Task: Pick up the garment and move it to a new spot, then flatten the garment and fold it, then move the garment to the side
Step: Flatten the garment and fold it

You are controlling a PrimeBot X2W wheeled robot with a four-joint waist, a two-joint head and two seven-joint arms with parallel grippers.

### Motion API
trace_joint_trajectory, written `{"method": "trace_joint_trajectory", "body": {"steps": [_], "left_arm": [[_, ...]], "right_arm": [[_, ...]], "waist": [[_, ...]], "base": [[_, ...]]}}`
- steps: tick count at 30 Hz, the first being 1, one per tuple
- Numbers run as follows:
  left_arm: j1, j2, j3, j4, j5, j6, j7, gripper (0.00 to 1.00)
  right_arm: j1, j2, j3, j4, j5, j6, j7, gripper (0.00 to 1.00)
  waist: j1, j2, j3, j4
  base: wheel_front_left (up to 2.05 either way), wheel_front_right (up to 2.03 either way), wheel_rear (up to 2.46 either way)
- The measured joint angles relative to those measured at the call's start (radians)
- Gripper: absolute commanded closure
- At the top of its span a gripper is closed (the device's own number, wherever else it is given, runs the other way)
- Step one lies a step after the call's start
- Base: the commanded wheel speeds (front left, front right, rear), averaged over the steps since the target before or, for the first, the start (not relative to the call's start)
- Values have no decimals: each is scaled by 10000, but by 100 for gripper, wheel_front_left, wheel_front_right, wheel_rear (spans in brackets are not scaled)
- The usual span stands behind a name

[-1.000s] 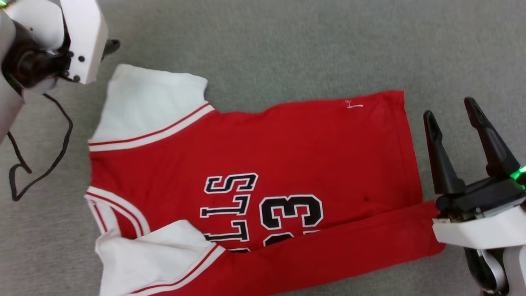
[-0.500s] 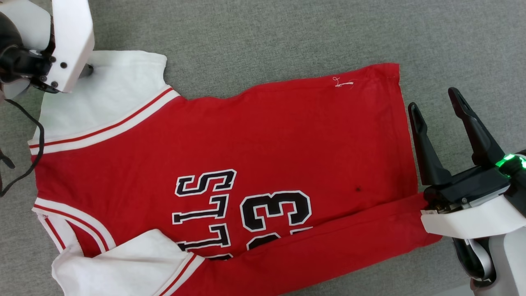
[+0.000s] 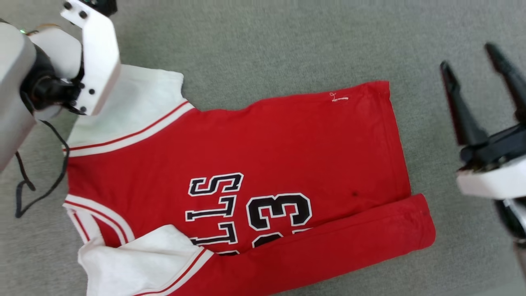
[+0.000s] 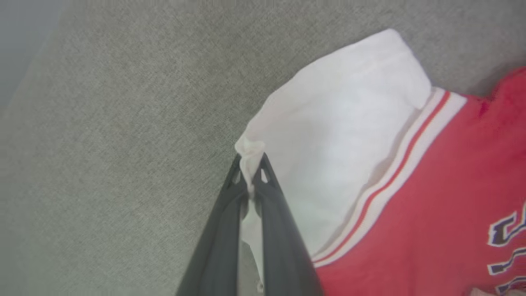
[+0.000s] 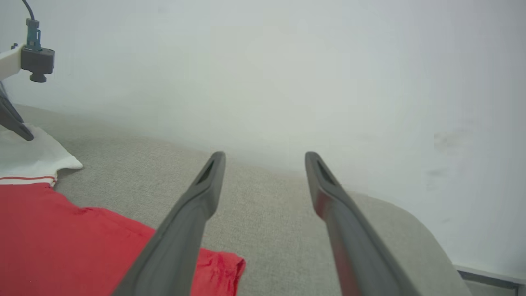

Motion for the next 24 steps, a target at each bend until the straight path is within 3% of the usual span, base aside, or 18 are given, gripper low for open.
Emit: {"method": "trace_joint_trajectory", "body": {"steps": [6, 16, 24], "left_arm": [[232, -165, -77, -447, -109, -56, -623, 100], [380, -397, -380, -1338, -73, -90, -1377, 100], [153, -690, -556, -1634, 48, -92, -1889, 100]], "right_arm": [[-1333, -1503, 683, 52, 355, 0, 1921, 0], [-3802, -3584, 3611, 1657, 3012, 0, 7735, 0], [-5614, -4098, 5762, 2809, 4466, 0, 10920, 0]], "waist": [[0, 0, -658, 435], [-1, 0, -1014, 1341], [0, 0, -474, 1896]], "base": [[0, 0, 0], [0, 0, 0], [0, 0, 0]]}}
